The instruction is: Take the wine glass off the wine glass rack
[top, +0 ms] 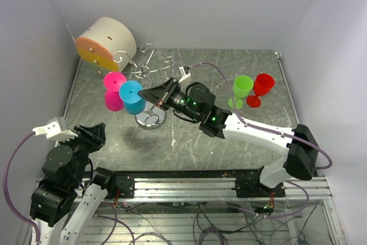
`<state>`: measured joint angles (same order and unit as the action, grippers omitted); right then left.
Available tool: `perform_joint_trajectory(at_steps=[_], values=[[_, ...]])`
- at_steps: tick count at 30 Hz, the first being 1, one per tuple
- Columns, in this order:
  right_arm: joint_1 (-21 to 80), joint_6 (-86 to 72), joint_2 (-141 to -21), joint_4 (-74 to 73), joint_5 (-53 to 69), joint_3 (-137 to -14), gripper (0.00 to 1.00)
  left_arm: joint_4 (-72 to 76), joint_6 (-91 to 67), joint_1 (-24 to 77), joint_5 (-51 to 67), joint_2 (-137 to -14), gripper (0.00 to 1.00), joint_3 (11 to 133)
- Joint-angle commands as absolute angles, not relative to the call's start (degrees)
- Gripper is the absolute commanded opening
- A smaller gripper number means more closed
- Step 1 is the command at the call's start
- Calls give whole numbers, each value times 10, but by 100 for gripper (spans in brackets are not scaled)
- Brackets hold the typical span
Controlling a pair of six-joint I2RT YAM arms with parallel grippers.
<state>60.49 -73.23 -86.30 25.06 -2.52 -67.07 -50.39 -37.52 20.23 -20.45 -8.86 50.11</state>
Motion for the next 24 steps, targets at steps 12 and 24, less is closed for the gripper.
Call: perform_joint_trajectory(at_steps=[12,24], values=[[608,-712,-815,290,-145,-629,0,-493,-378,207,-216,-82,50,501],[607,-707,-793,262,-184,-619,0,-493,-378,207,-215,-85,50,501]])
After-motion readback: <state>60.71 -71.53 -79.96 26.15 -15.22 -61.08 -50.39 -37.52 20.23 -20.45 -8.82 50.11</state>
